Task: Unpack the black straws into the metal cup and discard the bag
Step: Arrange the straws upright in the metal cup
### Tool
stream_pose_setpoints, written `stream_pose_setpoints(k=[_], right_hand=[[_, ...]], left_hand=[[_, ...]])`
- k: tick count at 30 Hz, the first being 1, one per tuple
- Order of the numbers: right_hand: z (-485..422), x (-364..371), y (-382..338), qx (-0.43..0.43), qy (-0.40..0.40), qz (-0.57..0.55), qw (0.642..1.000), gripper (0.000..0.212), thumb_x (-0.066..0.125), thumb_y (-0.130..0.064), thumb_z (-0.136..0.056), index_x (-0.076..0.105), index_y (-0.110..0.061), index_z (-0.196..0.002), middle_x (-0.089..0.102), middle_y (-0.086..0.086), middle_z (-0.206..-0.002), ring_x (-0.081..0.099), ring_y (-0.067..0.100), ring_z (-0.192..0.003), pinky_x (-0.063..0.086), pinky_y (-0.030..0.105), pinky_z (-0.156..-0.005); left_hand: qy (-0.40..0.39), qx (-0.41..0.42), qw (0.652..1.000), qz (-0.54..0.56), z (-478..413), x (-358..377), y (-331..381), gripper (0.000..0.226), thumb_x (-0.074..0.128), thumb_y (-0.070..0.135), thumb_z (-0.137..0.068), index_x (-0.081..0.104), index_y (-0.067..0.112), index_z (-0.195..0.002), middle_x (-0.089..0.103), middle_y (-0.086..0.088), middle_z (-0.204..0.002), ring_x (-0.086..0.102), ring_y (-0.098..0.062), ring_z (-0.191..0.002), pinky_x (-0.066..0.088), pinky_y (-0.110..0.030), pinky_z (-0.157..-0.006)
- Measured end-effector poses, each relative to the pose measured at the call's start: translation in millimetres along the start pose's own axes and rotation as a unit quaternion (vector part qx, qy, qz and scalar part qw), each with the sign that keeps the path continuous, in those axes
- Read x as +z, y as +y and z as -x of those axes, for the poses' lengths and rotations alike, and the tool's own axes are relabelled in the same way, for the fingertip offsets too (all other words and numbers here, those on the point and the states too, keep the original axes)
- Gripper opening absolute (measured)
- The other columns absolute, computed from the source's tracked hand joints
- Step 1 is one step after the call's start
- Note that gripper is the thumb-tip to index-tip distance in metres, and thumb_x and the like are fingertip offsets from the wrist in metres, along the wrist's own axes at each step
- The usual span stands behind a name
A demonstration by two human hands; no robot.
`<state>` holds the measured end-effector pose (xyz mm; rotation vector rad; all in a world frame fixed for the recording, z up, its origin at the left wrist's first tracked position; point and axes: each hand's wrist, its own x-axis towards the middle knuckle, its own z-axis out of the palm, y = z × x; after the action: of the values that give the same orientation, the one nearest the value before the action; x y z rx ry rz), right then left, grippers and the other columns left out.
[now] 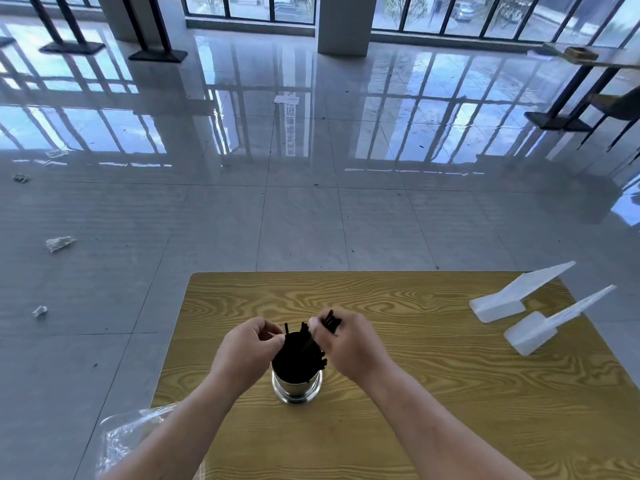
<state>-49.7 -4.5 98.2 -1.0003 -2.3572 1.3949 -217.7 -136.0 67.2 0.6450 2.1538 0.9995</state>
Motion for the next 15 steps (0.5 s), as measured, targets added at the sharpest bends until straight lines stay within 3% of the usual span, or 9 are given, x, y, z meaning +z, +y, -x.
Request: stream_pose_setpoints(k=[3, 5, 10, 15], right_hand=[[2.9, 6.3, 13.1, 0.048, -0.072, 0.027, 0.996, 0.026, 0.067, -0.057, -0.089, 0.073, -0.035, -0.101, 0.074, -0.015, -0.080, 0.068, 0.002, -0.074, 0.056, 0.026, -0.066], [4.2, 1.9, 21.2, 0.062, -0.042, -0.010, 0.997, 0.028, 0.068, -0.060, -0.088, 0.072, -0.037, -0.103, 0.068, -0.018, -0.069, 0.060, -0.001, -0.061, 0.048, 0.020, -0.059], [5.5, -7.2, 38.4, 0.078, 0.019, -0.015, 0.997, 0.017, 0.065, -0.052, -0.098, 0.068, -0.036, -0.102, 0.057, -0.010, -0.065, 0.046, 0.003, -0.053, 0.043, 0.026, -0.053], [10.0, 2.9, 36.8, 0.087, -0.001, -0.018, 0.996, 0.038, 0.065, -0.053, -0.095, 0.061, -0.039, -0.131, 0.070, -0.002, -0.090, 0.061, 0.006, -0.072, 0.055, 0.025, -0.064]], left_hand=[[0.007, 0.045, 0.994, -0.095, 2.9, 2.0, 5.3, 0.004, 0.073, 0.037, -0.083, 0.070, 0.037, -0.086, 0.073, 0.020, -0.078, 0.068, 0.001, -0.070, 0.051, -0.021, -0.057], [0.011, 0.075, 0.986, -0.151, 2.2, 4.5, 7.7, 0.012, 0.072, 0.041, -0.084, 0.067, 0.038, -0.094, 0.070, 0.019, -0.090, 0.066, 0.000, -0.081, 0.047, -0.018, -0.061], [-0.018, 0.106, 0.967, -0.229, -12.2, 17.2, 17.5, 0.062, 0.076, 0.045, -0.083, 0.053, 0.034, -0.140, 0.052, 0.014, -0.137, 0.061, -0.012, -0.116, 0.049, -0.026, -0.086], [-0.077, 0.120, 0.949, -0.283, -31.1, 30.5, 30.2, 0.066, 0.079, 0.046, -0.079, 0.055, 0.037, -0.140, 0.059, 0.012, -0.137, 0.060, -0.013, -0.121, 0.050, -0.029, -0.095]])
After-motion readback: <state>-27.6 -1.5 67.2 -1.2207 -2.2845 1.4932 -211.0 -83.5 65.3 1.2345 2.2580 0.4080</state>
